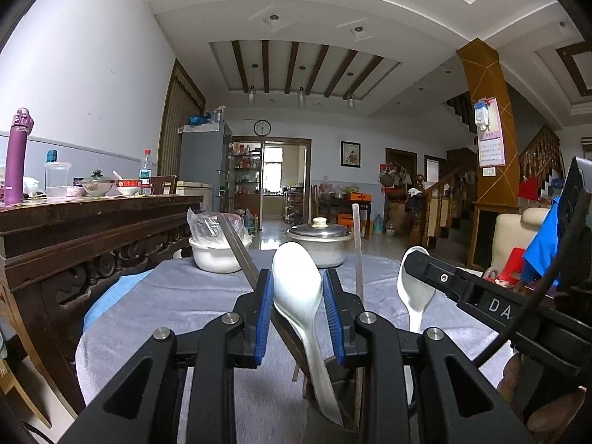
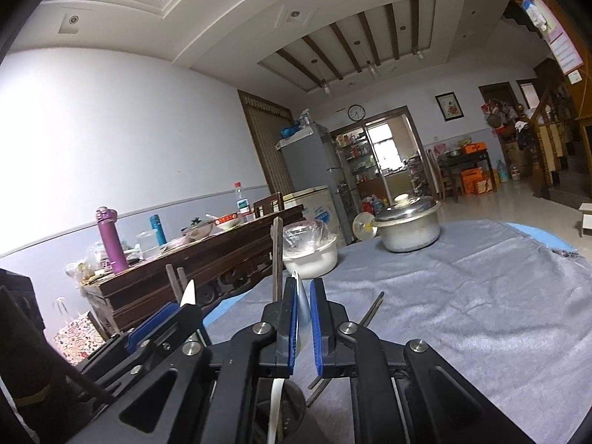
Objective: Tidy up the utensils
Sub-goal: 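Open both grippers to release the spoons into the holder, then move the open left gripper over the two dark chopsticks on the cloth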
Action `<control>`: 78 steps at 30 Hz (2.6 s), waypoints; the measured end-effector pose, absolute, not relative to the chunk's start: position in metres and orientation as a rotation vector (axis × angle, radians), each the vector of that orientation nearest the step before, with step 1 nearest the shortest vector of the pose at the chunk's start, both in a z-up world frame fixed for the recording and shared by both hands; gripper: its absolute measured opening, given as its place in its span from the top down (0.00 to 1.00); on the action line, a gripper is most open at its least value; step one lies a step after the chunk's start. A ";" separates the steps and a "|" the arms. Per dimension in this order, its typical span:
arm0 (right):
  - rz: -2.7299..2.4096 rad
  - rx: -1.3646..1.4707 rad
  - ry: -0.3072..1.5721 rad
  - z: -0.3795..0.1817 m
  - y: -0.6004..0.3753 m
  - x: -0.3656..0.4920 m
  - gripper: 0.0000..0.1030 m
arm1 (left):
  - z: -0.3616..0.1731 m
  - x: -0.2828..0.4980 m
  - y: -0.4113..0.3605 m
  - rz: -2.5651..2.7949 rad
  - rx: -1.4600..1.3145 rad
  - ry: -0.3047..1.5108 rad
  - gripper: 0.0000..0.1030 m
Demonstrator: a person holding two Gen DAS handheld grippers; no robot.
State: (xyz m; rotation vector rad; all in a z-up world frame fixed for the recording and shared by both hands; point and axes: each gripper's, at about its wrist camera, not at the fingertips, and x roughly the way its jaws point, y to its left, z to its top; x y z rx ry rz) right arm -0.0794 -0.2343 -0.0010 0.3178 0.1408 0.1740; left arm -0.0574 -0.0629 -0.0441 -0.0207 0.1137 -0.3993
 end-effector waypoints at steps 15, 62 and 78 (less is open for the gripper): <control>0.205 0.460 0.205 -0.001 -0.256 -0.085 0.41 | -0.030 -0.073 -0.042 -0.377 -0.041 0.121 0.59; 0.015 0.706 0.562 -0.072 -0.339 -0.020 0.53 | -0.102 0.156 -0.048 -0.432 0.071 0.742 0.22; -0.005 0.735 0.609 -0.090 -0.348 0.008 0.53 | -0.124 0.162 -0.111 -0.606 0.254 0.813 0.22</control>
